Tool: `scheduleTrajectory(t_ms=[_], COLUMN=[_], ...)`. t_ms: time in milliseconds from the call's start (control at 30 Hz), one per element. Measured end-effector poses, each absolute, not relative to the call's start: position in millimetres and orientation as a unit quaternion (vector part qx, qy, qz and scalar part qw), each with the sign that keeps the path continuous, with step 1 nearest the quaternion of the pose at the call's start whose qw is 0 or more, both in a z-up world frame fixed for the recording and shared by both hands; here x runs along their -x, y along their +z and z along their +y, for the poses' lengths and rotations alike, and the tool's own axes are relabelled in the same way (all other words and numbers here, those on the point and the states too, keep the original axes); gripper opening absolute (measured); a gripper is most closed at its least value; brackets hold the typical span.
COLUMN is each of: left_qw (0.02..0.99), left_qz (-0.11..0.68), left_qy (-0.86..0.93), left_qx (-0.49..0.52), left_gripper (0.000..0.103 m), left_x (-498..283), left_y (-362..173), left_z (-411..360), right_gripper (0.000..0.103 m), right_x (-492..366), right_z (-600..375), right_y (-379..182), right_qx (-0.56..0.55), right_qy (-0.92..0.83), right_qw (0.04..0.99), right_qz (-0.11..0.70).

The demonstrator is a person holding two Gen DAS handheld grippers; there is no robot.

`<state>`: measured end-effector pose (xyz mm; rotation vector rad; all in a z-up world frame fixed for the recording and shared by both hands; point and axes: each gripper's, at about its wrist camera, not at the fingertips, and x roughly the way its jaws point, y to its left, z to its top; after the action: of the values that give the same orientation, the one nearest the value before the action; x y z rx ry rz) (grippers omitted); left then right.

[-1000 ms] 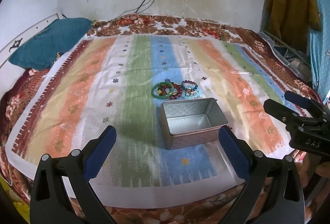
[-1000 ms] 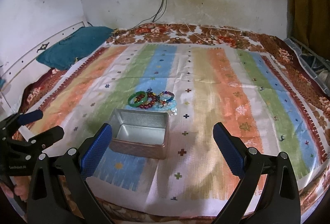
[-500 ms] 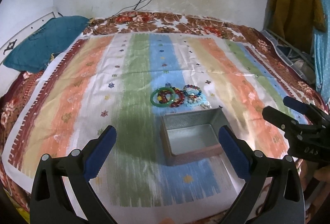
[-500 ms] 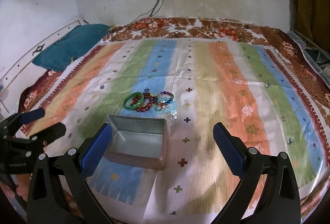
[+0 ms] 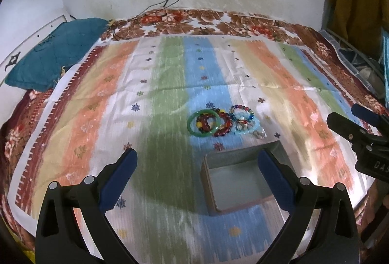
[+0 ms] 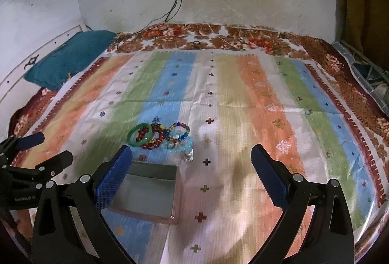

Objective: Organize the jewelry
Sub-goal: 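Lower left tool to the green jade bangle while right tool approaches the dark bead bracelet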

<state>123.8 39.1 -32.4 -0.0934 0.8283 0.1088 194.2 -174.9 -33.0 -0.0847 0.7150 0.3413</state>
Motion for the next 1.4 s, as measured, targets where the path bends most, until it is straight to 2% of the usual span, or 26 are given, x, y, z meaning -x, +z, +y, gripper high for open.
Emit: scheduleTrajectory(t_ms=[567,1400], left_qw=[0.911,0.893], left_qz=[0.404,0.438], left_qy=[0.066,0.103], left_qx=[0.046,-0.023], left_gripper=[0.097,0.097], left_x=[-165,-218], left_y=[-42,-65], left_z=[57,45], right_gripper=[0.099,0.099], right_x=[-237,-298], right_z=[-154,-134], right_y=[-45,-80], right_qx=[0.054,0.044], right_qy=[0.163,0.172], right_qw=[0.910,0.882], right_qz=[0.376,0.436])
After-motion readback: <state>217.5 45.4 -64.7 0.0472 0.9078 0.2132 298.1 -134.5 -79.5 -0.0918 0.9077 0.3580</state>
